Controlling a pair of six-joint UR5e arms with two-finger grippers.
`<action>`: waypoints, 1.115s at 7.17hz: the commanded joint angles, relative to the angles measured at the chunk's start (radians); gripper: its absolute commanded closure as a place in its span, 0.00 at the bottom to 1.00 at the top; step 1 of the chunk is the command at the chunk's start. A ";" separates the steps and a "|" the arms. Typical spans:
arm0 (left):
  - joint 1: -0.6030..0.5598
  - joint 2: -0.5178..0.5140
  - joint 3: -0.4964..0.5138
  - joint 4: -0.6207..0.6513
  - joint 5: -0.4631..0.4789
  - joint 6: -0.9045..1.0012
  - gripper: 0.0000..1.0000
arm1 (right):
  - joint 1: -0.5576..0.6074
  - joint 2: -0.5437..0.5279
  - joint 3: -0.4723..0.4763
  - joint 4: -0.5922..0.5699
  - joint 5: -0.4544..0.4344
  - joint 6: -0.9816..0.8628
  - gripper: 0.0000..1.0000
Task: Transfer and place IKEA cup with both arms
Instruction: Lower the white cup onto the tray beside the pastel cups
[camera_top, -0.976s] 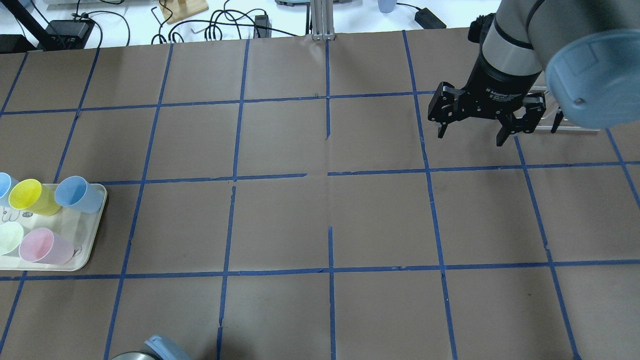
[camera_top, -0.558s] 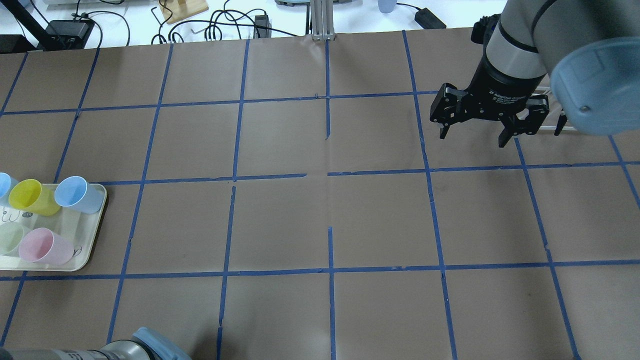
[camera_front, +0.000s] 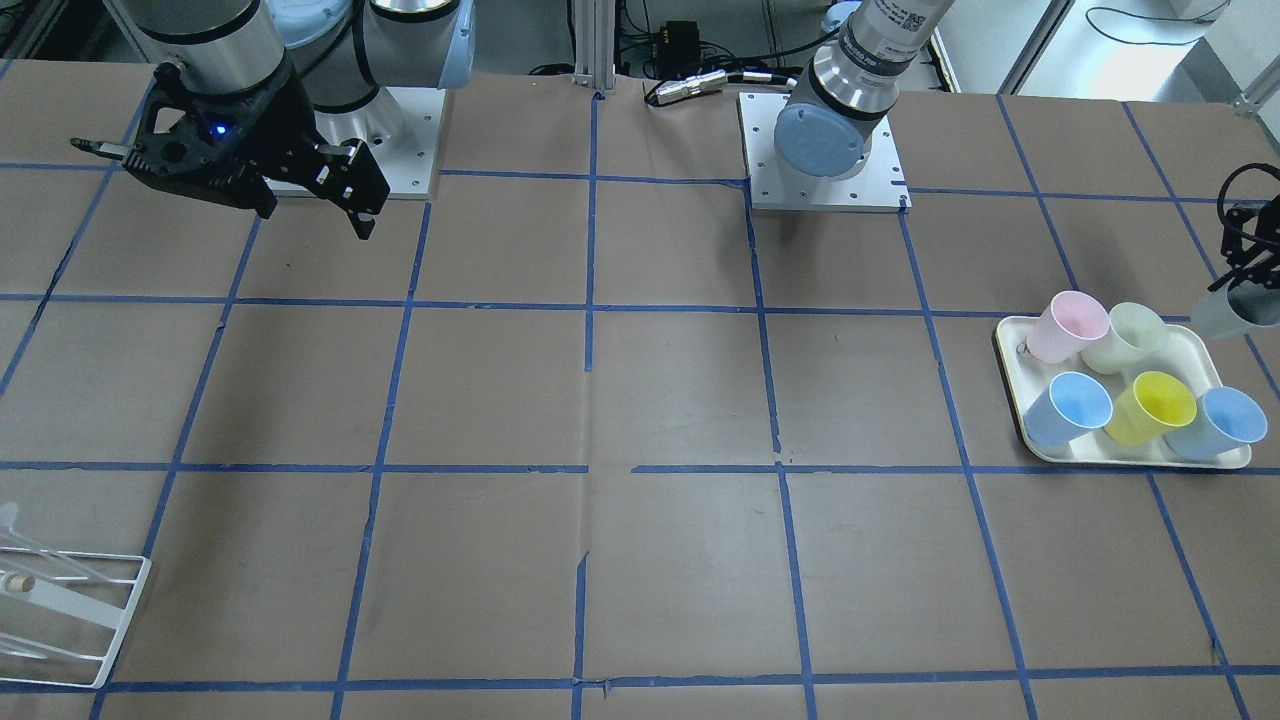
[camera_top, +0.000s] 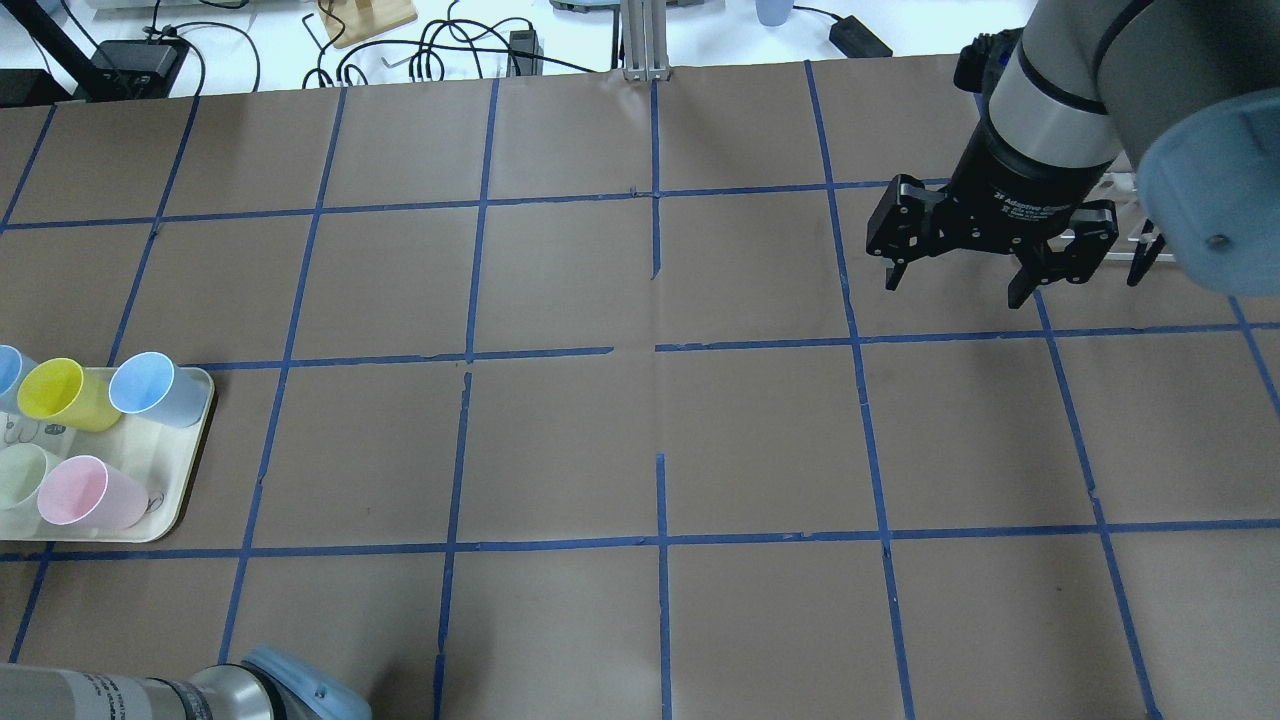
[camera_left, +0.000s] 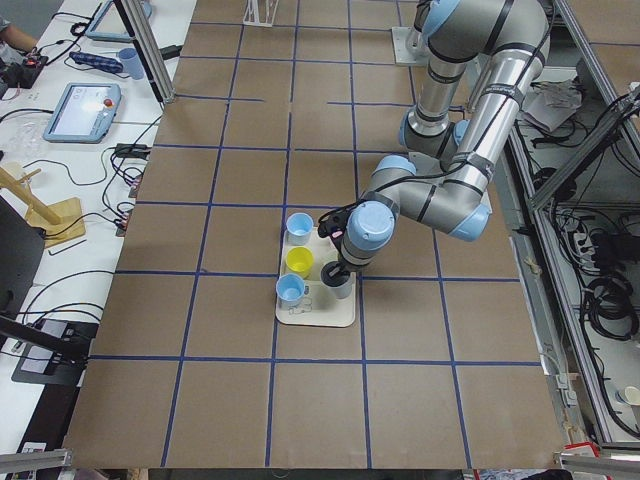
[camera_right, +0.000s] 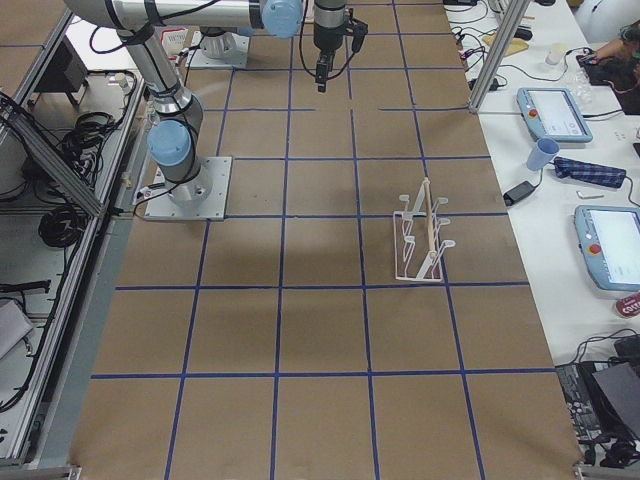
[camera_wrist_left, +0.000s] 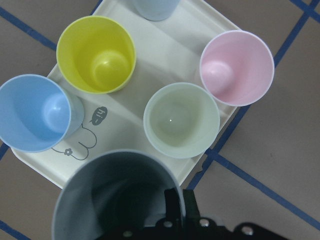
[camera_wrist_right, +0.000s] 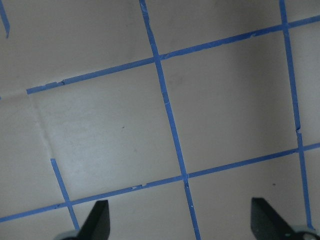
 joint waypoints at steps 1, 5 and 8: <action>0.015 -0.069 0.001 0.044 -0.073 -0.007 1.00 | 0.004 -0.027 0.015 0.028 0.000 -0.005 0.00; 0.016 -0.150 -0.005 0.069 -0.073 -0.016 1.00 | 0.004 -0.031 0.027 0.000 0.000 -0.033 0.00; 0.015 -0.158 0.003 0.066 -0.062 -0.016 0.00 | 0.004 -0.031 0.029 -0.001 -0.002 -0.035 0.00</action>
